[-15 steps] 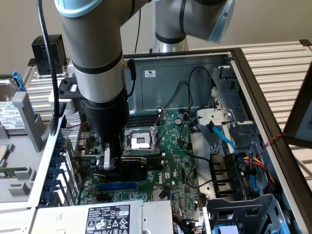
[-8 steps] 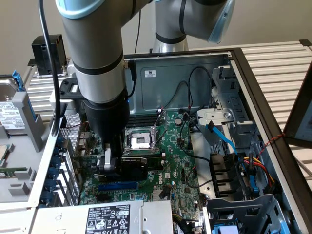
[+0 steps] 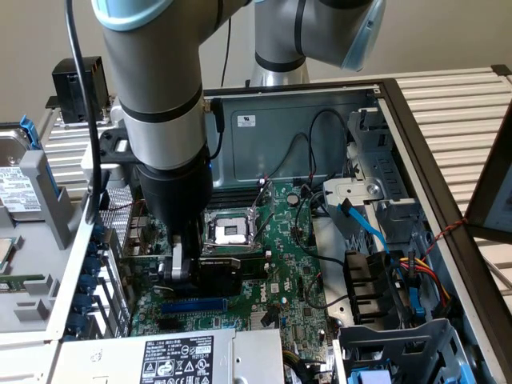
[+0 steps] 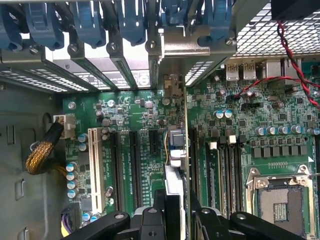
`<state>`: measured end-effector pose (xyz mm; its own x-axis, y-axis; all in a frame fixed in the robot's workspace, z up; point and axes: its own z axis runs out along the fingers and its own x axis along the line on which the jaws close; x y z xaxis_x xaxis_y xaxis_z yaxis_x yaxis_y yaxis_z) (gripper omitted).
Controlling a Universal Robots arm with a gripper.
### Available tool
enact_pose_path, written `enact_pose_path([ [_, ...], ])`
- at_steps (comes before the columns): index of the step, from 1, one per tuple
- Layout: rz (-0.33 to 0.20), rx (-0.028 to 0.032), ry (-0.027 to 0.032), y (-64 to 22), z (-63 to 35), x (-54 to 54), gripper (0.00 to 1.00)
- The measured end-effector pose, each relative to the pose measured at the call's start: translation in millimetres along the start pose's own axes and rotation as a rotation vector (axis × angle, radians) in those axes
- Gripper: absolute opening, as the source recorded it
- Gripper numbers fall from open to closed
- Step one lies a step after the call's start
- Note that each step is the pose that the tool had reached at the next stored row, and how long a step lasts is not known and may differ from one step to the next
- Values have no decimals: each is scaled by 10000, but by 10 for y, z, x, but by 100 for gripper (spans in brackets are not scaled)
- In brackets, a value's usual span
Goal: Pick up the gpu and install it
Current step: 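Insert the gpu into the slot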
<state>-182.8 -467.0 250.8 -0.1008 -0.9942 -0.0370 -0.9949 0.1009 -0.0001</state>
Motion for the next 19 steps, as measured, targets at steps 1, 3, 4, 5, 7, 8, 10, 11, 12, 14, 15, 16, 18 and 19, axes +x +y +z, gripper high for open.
enact_pose_path([
  [1,-15,-4,0,0,0,0,28],
  [3,-46,-13,2,-5,0,0,28],
  [4,-67,-16,2,-11,0,-1,28],
  [5,-87,-19,4,-19,-1,-2,28],
  [7,-111,-20,3,-23,0,-2,28],
  [8,-120,-21,2,-23,0,-2,28],
  [10,-144,-22,2,-24,0,-2,28],
  [11,-157,-24,2,-24,0,-3,28],
  [12,-172,-24,2,-25,0,-4,28],
  [14,-242,-28,3,-24,0,-6,28],
  [15,-275,-29,3,-24,0,-6,28],
  [16,-304,-30,3,-23,0,-7,28],
  [18,-352,-32,3,-23,0,-12,28],
  [19,-363,-33,4,-23,1,-13,28],
])
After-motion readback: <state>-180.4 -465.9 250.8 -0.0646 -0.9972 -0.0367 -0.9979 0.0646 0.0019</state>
